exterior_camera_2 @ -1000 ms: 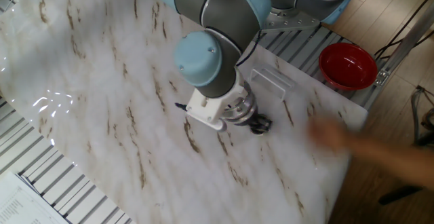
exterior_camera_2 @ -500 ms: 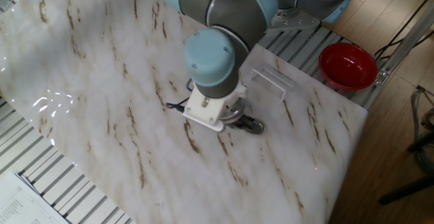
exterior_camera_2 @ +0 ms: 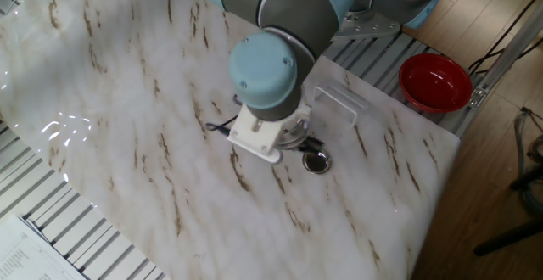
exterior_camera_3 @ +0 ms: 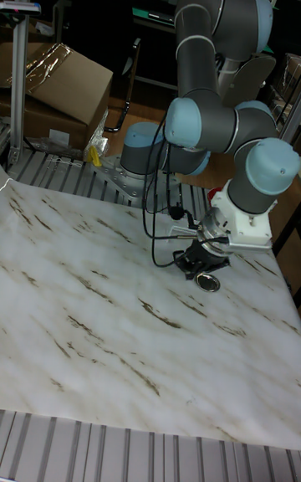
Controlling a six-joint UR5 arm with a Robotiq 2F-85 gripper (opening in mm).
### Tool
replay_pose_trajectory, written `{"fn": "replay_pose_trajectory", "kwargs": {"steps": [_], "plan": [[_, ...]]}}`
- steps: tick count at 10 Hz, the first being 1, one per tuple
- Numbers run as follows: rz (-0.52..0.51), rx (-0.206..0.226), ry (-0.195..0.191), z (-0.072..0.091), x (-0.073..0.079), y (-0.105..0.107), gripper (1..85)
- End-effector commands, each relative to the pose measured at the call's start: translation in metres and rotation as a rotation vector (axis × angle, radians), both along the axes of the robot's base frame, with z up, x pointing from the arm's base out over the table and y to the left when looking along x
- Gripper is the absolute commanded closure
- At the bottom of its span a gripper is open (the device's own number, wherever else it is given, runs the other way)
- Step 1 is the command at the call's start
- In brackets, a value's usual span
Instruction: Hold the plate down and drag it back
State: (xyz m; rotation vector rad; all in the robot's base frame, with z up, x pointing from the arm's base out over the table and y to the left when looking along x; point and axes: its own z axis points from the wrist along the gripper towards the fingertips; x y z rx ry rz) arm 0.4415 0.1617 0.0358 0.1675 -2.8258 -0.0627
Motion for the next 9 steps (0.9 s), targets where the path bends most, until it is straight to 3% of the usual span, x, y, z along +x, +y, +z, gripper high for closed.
{"fn": "replay_pose_trajectory", "kwargs": {"steps": [1, 2, 3, 9], "plan": [[-0.174, 0.113, 0.022, 0.012, -0.025, 0.062, 84.3], [-0.180, 0.104, 0.048, 0.009, -0.035, 0.070, 84.3], [-0.176, 0.098, 0.050, 0.003, -0.039, 0.071, 84.3], [-0.166, 0.113, 0.003, -0.036, -0.046, 0.078, 84.3]]}}
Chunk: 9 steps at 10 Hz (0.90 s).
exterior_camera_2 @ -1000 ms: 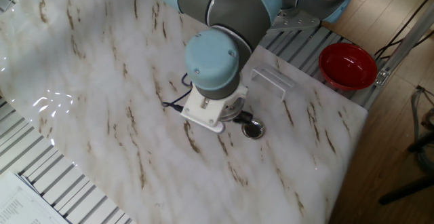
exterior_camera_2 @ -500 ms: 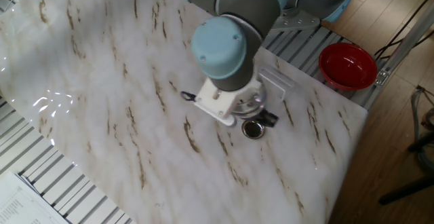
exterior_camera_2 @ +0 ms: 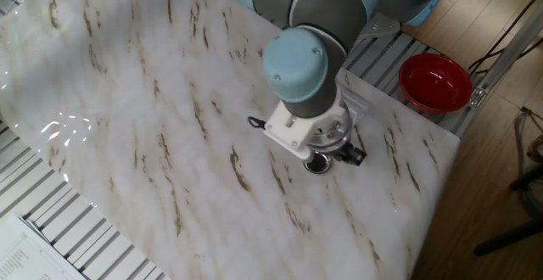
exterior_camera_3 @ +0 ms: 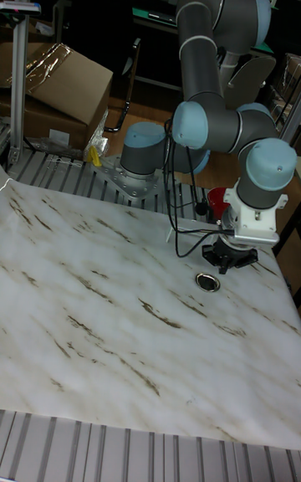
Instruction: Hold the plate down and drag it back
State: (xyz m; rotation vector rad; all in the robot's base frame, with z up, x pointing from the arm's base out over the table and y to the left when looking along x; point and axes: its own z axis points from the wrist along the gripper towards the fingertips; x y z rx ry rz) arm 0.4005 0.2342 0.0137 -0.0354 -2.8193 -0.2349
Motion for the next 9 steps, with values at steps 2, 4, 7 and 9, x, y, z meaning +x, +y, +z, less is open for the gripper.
{"fn": "replay_pose_trajectory", "kwargs": {"steps": [2, 4, 7, 9], "plan": [[0.005, 0.009, -0.016, -0.016, -0.005, 0.002, 84.3], [0.028, -0.018, -0.048, -0.021, 0.005, -0.008, 84.3], [0.066, -0.101, -0.072, -0.016, 0.020, -0.025, 84.3], [0.047, -0.095, -0.083, -0.012, 0.026, -0.011, 84.3]]}}
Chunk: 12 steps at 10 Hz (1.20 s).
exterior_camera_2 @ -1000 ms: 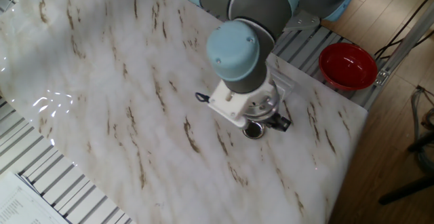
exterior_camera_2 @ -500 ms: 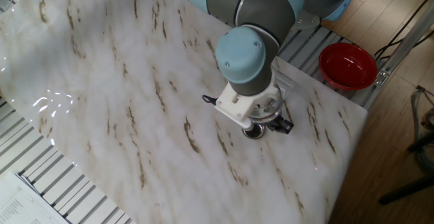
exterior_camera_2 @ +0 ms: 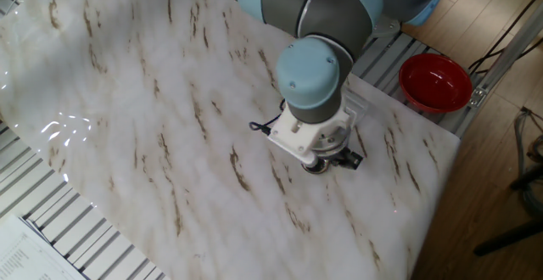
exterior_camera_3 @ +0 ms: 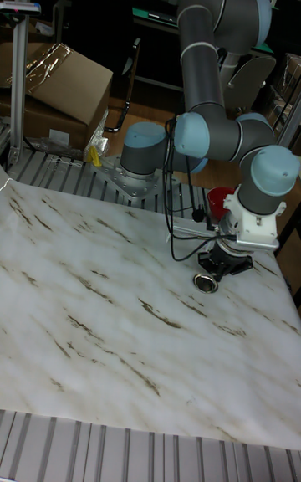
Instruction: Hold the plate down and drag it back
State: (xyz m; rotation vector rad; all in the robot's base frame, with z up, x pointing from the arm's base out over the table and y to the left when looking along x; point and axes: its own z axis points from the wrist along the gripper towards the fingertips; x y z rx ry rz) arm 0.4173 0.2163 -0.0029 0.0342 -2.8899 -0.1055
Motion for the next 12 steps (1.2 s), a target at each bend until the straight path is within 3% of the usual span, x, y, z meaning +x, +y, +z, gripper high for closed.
{"fn": "replay_pose_trajectory", "kwargs": {"steps": [1, 3, 6, 8, 9, 11, 12], "plan": [[-0.013, -0.011, -0.025, 0.006, 0.011, 0.009, 84.3], [0.029, -0.040, -0.044, 0.007, 0.022, -0.008, 84.3], [0.149, -0.037, -0.053, 0.031, 0.047, -0.066, 84.3], [0.168, -0.037, -0.074, 0.030, 0.052, -0.088, 84.3], [0.130, 0.001, -0.092, 0.025, 0.052, -0.078, 84.3], [0.081, 0.033, -0.094, 0.025, 0.053, -0.070, 84.3], [0.047, 0.095, -0.096, 0.028, 0.052, -0.055, 84.3]]}}
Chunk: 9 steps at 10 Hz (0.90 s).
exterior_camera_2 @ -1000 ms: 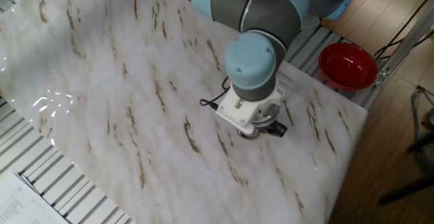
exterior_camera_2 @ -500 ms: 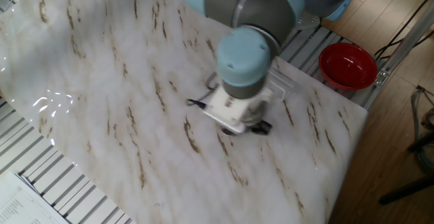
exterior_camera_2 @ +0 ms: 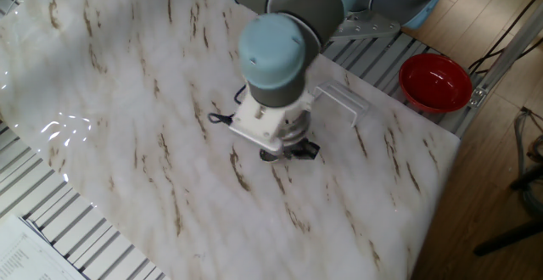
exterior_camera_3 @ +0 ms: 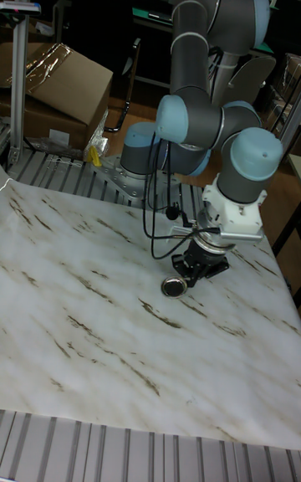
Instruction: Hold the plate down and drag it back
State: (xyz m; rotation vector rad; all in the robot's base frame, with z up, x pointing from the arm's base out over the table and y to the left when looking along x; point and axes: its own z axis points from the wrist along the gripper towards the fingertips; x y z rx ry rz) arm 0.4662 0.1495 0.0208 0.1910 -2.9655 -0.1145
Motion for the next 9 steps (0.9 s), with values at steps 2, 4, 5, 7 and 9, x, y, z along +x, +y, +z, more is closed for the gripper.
{"fn": "replay_pose_trajectory", "kwargs": {"steps": [2, 4, 5, 7, 9], "plan": [[0.044, 0.010, -0.045, 0.000, 0.005, -0.019, 84.3], [0.031, -0.004, -0.048, -0.004, 0.003, -0.032, 84.3], [0.031, -0.030, -0.048, -0.003, 0.004, -0.041, 84.3], [0.027, -0.056, -0.080, -0.002, 0.012, -0.051, 84.3], [0.054, -0.112, -0.148, 0.006, 0.030, -0.082, 84.3]]}}
